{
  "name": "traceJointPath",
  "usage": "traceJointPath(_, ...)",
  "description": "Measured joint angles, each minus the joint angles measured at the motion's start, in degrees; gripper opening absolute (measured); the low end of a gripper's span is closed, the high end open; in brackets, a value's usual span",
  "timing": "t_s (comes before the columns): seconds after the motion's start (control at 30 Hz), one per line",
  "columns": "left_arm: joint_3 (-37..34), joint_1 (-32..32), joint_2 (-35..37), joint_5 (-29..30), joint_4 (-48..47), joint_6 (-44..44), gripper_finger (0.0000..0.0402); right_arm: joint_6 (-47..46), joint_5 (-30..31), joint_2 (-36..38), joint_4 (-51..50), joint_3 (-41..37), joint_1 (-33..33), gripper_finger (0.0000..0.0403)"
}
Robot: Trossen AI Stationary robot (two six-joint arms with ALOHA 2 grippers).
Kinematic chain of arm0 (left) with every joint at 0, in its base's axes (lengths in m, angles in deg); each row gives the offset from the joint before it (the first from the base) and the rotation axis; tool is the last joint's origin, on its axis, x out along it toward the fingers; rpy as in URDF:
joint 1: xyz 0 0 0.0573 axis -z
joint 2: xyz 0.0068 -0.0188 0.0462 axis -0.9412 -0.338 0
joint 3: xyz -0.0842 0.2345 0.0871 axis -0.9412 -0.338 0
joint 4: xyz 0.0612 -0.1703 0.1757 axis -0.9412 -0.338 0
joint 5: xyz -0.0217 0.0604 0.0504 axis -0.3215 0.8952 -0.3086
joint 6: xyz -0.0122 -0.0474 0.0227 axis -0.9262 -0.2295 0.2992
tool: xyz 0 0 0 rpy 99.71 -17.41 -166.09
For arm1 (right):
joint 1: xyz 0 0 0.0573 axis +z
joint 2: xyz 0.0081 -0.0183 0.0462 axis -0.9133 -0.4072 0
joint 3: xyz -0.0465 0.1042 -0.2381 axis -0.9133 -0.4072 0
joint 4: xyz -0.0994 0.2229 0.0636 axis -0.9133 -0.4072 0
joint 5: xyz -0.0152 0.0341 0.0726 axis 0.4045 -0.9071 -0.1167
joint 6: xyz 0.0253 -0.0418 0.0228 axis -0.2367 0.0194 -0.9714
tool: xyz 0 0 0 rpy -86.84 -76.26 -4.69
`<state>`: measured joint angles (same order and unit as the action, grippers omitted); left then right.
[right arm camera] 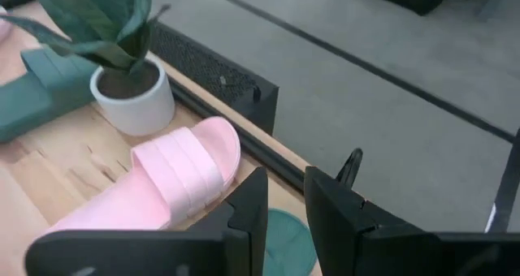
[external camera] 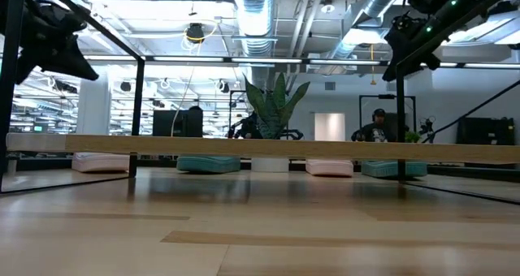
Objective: Pick and place slides into the shelf
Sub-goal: Put the left pink slide on the shelf
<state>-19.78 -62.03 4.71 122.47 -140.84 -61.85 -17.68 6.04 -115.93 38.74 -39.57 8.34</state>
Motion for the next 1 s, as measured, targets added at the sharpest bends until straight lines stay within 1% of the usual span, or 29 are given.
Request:
traceJointPath(0.13, 3.1, 0.0, -7.0, -3.1, -7.6, -5.8, 0.0, -0.6, 0.0, 2.4, 0.0, 0.0, 0.0, 0.0075)
traceJointPath(0.23, 4.2, 0.0, -12.5, -6.0, -9.7, -7.8, 0.0, -1.6, 0.0, 4.4, 0.0, 0.0, 0.0, 0.0075)
traceJointPath(0.33, 4.8, 0.0, -16.8, -8.2, -9.3, -7.6, 0.0, -1.6, 0.0, 6.4, 0.0, 0.0, 0.0, 0.0075)
traceJointPath(0.5, 6.8, 0.0, -22.0, -11.1, -8.7, -3.0, 0.0015, -1.6, 0.0, 8.8, 0.0, 0.0, 0.0, 0.0075)
traceJointPath(0.6, 7.5, 0.0, -23.5, -11.2, -8.6, -1.8, 0.004, -1.6, 0.0, 9.7, 0.0, 0.0, 0.0, 0.0075)
traceJointPath(0.8, 7.8, 0.0, -24.0, -11.7, -8.1, -2.3, 0.0114, -1.6, -0.2, 10.0, -0.5, 0.0, 0.0, 0.0075)
traceJointPath(0.93, 7.8, 0.0, -25.5, -12.4, -6.7, 1.4, 0.0155, -1.1, -0.2, 10.0, -2.3, 0.0, 0.0, 0.0075)
traceJointPath(1.0, 7.8, 0.0, -27.0, -14.2, -6.1, 3.8, 0.0168, -1.1, -0.2, 10.0, -3.1, 0.0, 0.1, 0.0075)
